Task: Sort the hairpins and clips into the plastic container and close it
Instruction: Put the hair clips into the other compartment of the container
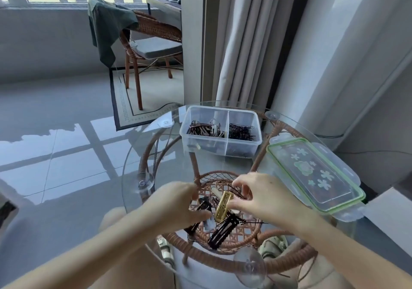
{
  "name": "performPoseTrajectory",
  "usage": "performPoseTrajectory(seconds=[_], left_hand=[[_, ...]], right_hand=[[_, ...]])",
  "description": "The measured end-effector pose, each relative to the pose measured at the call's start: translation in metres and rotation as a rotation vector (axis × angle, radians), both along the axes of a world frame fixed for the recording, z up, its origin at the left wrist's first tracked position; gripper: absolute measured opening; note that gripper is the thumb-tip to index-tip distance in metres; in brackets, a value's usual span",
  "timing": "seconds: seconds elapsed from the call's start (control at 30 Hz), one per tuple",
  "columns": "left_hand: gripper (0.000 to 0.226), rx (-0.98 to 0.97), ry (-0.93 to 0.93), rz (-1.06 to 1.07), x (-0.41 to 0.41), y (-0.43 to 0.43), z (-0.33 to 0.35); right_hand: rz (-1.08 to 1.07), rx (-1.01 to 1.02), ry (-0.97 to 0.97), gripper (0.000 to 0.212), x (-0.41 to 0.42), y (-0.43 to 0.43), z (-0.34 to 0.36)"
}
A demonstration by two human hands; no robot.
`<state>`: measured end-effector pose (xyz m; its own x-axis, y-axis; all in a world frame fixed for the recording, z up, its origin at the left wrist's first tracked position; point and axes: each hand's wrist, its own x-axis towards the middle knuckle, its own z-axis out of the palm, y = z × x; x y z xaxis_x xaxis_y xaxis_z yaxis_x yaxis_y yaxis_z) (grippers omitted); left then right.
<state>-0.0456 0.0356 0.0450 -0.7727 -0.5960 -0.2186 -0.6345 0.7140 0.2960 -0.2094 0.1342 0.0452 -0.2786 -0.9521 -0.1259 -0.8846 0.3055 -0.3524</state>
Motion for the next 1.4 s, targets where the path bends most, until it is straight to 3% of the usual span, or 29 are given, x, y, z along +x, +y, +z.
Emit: performPoseTrajectory(seconds=[0.1,0.17,0.3,0.43,0.57,0.73,0.87,0.97,1.07,1.23,1.4], left_hand=[[0.063,-0.035,0.013,0.060,-0.001,0.017,-0.017],[0.065,-0.058,0.025,0.062,-0.003,0.025,-0.023],[0.063,-0.040,0.044,0.032,-0.004,0.031,-0.022],[0.049,0.049,0.083,0.043,-0.007,0.029,-0.014],[0.042,0.094,0.151,0.092,-0.007,0.027,-0.006],[0.039,0.084,0.200,0.163,-0.002,0.012,0.001],[0.036,0.228,0.221,0.224,0.006,-0.005,0.009],[0.034,0.335,0.313,0.274,0.005,-0.021,0.028],[0.035,0.311,0.425,0.299,-0.016,-0.046,0.047],[0.035,0.262,0.559,0.372,-0.068,-0.099,0.057],[0.043,0.188,0.534,0.361,-0.097,-0.136,0.046]], right_hand=[[-0.001,0.077,0.017,0.085,0.016,0.013,-0.022],[0.025,0.074,0.074,0.089,0.023,0.014,-0.031],[0.031,0.055,-0.063,0.079,0.022,0.009,-0.032],[-0.014,-0.042,-0.300,0.040,0.015,0.002,-0.027],[-0.078,-0.134,-0.339,0.025,0.011,0.000,-0.029],[-0.155,-0.243,-0.335,0.024,0.003,0.001,-0.022],[-0.164,-0.344,-0.284,0.022,-0.004,0.003,-0.003],[-0.160,-0.440,-0.392,0.017,-0.010,-0.006,0.024],[-0.254,-0.513,-0.495,0.012,-0.024,-0.040,0.044],[-0.435,-0.456,-0.740,0.014,-0.044,-0.112,0.044],[-0.390,-0.355,-0.717,0.021,-0.046,-0.141,0.041]])
